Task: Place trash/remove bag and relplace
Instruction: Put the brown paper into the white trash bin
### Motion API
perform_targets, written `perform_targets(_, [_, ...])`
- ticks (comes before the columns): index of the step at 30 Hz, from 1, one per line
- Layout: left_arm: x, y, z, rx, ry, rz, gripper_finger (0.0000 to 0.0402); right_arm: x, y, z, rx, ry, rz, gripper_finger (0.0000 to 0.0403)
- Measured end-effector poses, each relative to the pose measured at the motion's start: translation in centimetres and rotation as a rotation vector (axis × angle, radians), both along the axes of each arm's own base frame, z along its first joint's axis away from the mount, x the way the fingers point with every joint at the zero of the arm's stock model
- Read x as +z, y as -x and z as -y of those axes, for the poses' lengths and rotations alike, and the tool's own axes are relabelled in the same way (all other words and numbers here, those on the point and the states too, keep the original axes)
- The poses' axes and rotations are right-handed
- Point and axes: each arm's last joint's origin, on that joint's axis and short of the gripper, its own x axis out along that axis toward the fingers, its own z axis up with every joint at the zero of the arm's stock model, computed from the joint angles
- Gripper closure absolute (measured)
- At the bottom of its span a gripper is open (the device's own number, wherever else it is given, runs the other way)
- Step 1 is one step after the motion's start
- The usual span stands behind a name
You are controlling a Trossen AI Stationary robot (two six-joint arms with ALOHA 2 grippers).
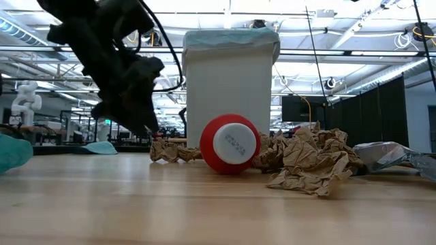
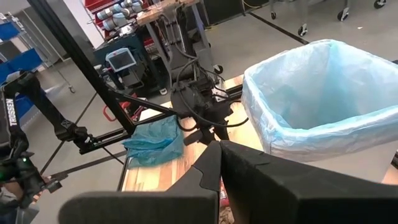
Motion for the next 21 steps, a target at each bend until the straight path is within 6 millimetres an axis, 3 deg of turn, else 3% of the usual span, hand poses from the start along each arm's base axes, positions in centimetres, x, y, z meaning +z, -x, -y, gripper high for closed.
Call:
perform_targets(11, [-3.7,-2.4,0.7,0.168,0.045,0.065,0.0240,0.1,0.2,-0.1,0.000,0.002,0.005,0.0401])
perform_targets(14, [-3.9,-2.4,0.9,0.248,0.071,0.086,0.0290,0.1,0.2,-0.1,0.000,0.002,0.006,0.0401])
perform_targets(17, [-3.8,-2.6,1.2,0.267,0.089,0.119,0.0375,0.0,0.2,-0.1,0.001,0.003,0.004,0.0401])
perform_targets(21, [-3.0,-2.9,2.0,0.282,0.143,0.200,0.0398,-0.1,0.2,-0.1,0.005,0.007,-0.013,0.0401])
